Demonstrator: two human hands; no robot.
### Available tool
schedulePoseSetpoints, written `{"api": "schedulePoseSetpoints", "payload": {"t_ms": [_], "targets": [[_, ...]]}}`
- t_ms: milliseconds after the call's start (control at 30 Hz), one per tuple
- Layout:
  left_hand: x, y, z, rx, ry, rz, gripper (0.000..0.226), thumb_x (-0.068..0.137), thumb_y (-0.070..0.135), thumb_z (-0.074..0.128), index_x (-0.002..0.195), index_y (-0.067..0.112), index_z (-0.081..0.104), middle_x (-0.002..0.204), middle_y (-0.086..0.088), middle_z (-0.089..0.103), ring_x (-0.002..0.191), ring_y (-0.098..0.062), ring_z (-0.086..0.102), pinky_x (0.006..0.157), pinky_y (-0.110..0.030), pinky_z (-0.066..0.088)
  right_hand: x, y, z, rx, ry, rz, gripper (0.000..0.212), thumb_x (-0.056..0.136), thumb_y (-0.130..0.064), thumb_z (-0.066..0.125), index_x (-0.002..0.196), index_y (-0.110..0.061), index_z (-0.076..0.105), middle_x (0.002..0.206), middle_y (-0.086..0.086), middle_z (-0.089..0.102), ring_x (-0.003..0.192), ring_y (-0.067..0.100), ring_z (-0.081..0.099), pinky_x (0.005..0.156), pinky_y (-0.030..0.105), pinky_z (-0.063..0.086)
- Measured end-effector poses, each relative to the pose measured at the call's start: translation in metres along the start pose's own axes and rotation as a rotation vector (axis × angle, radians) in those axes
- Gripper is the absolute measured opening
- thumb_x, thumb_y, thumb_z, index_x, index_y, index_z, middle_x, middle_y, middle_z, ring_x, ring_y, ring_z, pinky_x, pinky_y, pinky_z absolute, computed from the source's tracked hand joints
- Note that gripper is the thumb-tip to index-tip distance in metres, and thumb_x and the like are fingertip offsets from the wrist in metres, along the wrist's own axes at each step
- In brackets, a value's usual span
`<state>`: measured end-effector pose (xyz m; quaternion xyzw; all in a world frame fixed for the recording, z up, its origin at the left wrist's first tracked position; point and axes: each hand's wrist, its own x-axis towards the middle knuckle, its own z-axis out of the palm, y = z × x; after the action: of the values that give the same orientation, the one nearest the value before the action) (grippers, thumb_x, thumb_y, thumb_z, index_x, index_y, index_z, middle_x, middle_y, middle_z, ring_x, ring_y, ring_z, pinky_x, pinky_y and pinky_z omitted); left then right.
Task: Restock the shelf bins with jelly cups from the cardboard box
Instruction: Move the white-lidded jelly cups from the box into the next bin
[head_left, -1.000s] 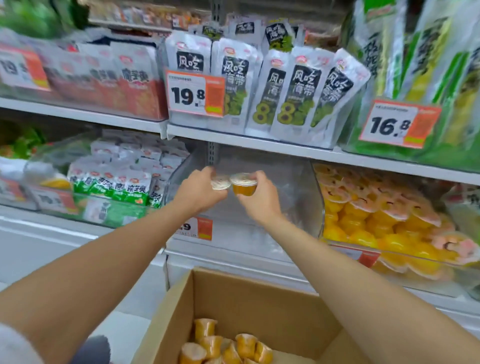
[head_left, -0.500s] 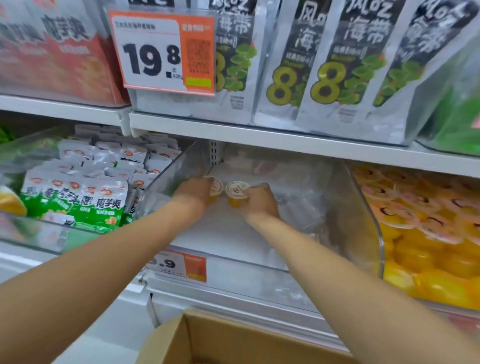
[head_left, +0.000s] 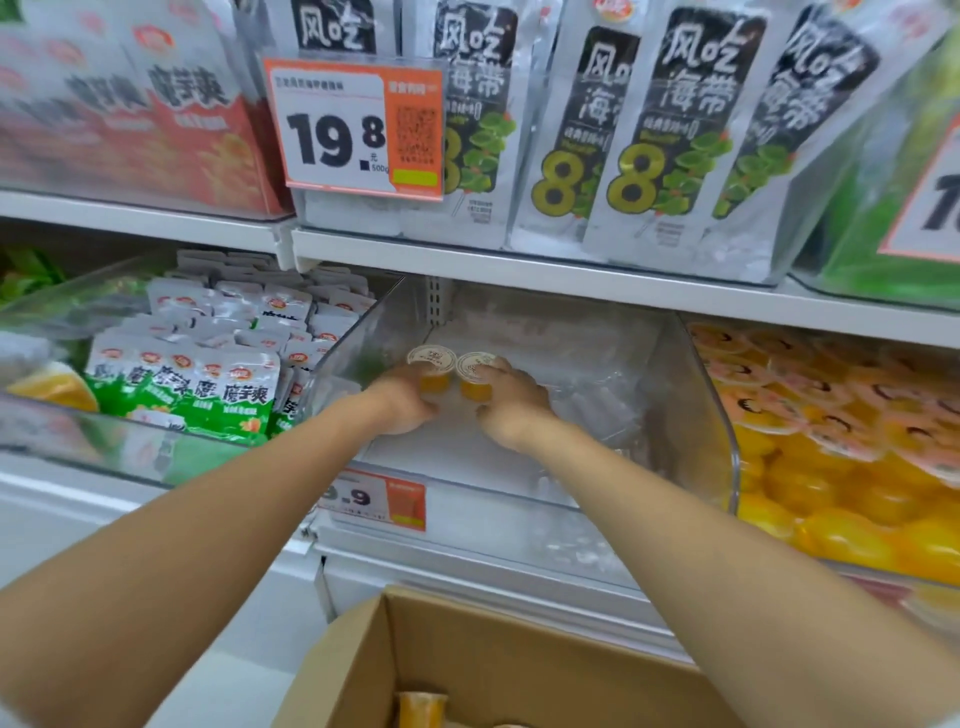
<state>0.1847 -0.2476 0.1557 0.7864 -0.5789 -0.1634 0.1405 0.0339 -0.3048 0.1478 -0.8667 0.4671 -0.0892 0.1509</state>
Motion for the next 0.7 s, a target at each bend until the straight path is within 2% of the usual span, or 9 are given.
{"api": "schedulePoseSetpoints", "payload": {"t_ms": [100, 167, 200, 300, 400, 467, 533, 633, 700], "targets": [[-0.035, 0.009, -0.005, -0.014, 0.121, 0.016, 0.025, 0.087, 0.018, 0.059, 0.111, 0.011, 0.064, 0.114, -0.013, 0.065, 0.106, -0.031, 0.061, 0.091, -0.035, 0.049, -0.036, -0.009, -0.019, 0.052, 0.19, -0.062, 0.047, 0.089, -0.011, 0.049, 0.135, -0.015, 0.052, 0.142, 0.011, 0.048, 0.127, 0.032, 0.046, 0.107, 0.036, 0.038], [-0.066, 0.022, -0.008, -0.104, 0.25, 0.018, 0.005, 0.082, 0.016, 0.059, 0.081, 0.018, 0.063, 0.096, -0.011, 0.068, 0.093, -0.032, 0.063, 0.085, -0.038, 0.053, -0.066, -0.013, -0.027, 0.101, 0.314, -0.095, 0.041, 0.084, -0.003, 0.047, 0.122, -0.011, 0.062, 0.124, 0.014, 0.06, 0.115, 0.033, 0.054, 0.097, 0.037, 0.045], [-0.083, 0.03, -0.007, -0.137, 0.315, 0.025, 0.007, 0.079, 0.017, 0.058, 0.073, 0.021, 0.057, 0.09, -0.009, 0.067, 0.087, -0.03, 0.063, 0.081, -0.037, 0.053, -0.082, -0.013, -0.028, 0.112, 0.37, -0.119, 0.036, 0.082, -0.003, 0.049, 0.113, -0.011, 0.065, 0.114, 0.013, 0.063, 0.108, 0.033, 0.056, 0.091, 0.038, 0.047], [-0.135, 0.055, 0.001, -0.138, 0.443, 0.076, 0.007, 0.077, 0.021, 0.055, 0.072, 0.021, 0.049, 0.078, -0.003, 0.063, 0.072, -0.028, 0.057, 0.065, -0.032, 0.047, -0.132, -0.012, -0.026, 0.104, 0.481, -0.18, 0.013, 0.081, -0.007, 0.053, 0.09, -0.014, 0.058, 0.093, 0.005, 0.056, 0.084, 0.03, 0.056, 0.07, 0.039, 0.046], [-0.176, 0.06, 0.029, -0.15, 0.408, 0.11, 0.005, 0.077, 0.021, 0.055, 0.076, 0.021, 0.049, 0.075, -0.001, 0.062, 0.072, -0.026, 0.056, 0.062, -0.034, 0.044, -0.181, -0.006, -0.011, 0.068, 0.518, -0.218, 0.008, 0.081, -0.01, 0.053, 0.085, -0.015, 0.05, 0.086, 0.0, 0.052, 0.074, 0.028, 0.053, 0.06, 0.039, 0.044], [-0.198, 0.048, 0.06, -0.104, 0.27, 0.107, 0.007, 0.077, 0.022, 0.056, 0.075, 0.023, 0.049, 0.077, 0.0, 0.062, 0.077, -0.024, 0.058, 0.063, -0.032, 0.044, -0.211, 0.003, 0.013, 0.109, 0.438, -0.193, 0.008, 0.082, -0.011, 0.054, 0.087, -0.017, 0.053, 0.087, -0.002, 0.054, 0.076, 0.026, 0.056, 0.063, 0.038, 0.045], [-0.21, 0.029, 0.098, -0.046, 0.086, 0.07, 0.007, 0.079, 0.023, 0.056, 0.076, 0.023, 0.05, 0.082, 0.0, 0.063, 0.083, -0.024, 0.061, 0.066, -0.032, 0.047, -0.238, 0.017, 0.046, 0.131, 0.281, -0.145, 0.008, 0.084, -0.013, 0.054, 0.089, -0.019, 0.054, 0.087, -0.005, 0.053, 0.08, 0.024, 0.057, 0.065, 0.033, 0.042], [-0.216, -0.009, 0.158, 0.033, -0.21, -0.091, 0.01, 0.084, 0.025, 0.059, 0.091, 0.018, 0.057, 0.097, -0.003, 0.064, 0.092, -0.024, 0.062, 0.075, -0.033, 0.052, -0.262, 0.051, 0.105, 0.071, -0.061, -0.027, 0.022, 0.086, -0.018, 0.052, 0.107, -0.02, 0.059, 0.102, -0.003, 0.056, 0.096, 0.022, 0.058, 0.074, 0.029, 0.041], [-0.212, -0.035, 0.194, 0.118, -0.337, -0.172, 0.018, 0.087, 0.026, 0.057, 0.101, 0.014, 0.061, 0.103, -0.004, 0.063, 0.095, -0.024, 0.062, 0.072, -0.032, 0.05, -0.27, 0.077, 0.144, 0.064, -0.267, 0.078, 0.033, 0.088, -0.022, 0.053, 0.121, -0.018, 0.057, 0.116, 0.003, 0.055, 0.109, 0.024, 0.056, 0.087, 0.03, 0.043]]}}
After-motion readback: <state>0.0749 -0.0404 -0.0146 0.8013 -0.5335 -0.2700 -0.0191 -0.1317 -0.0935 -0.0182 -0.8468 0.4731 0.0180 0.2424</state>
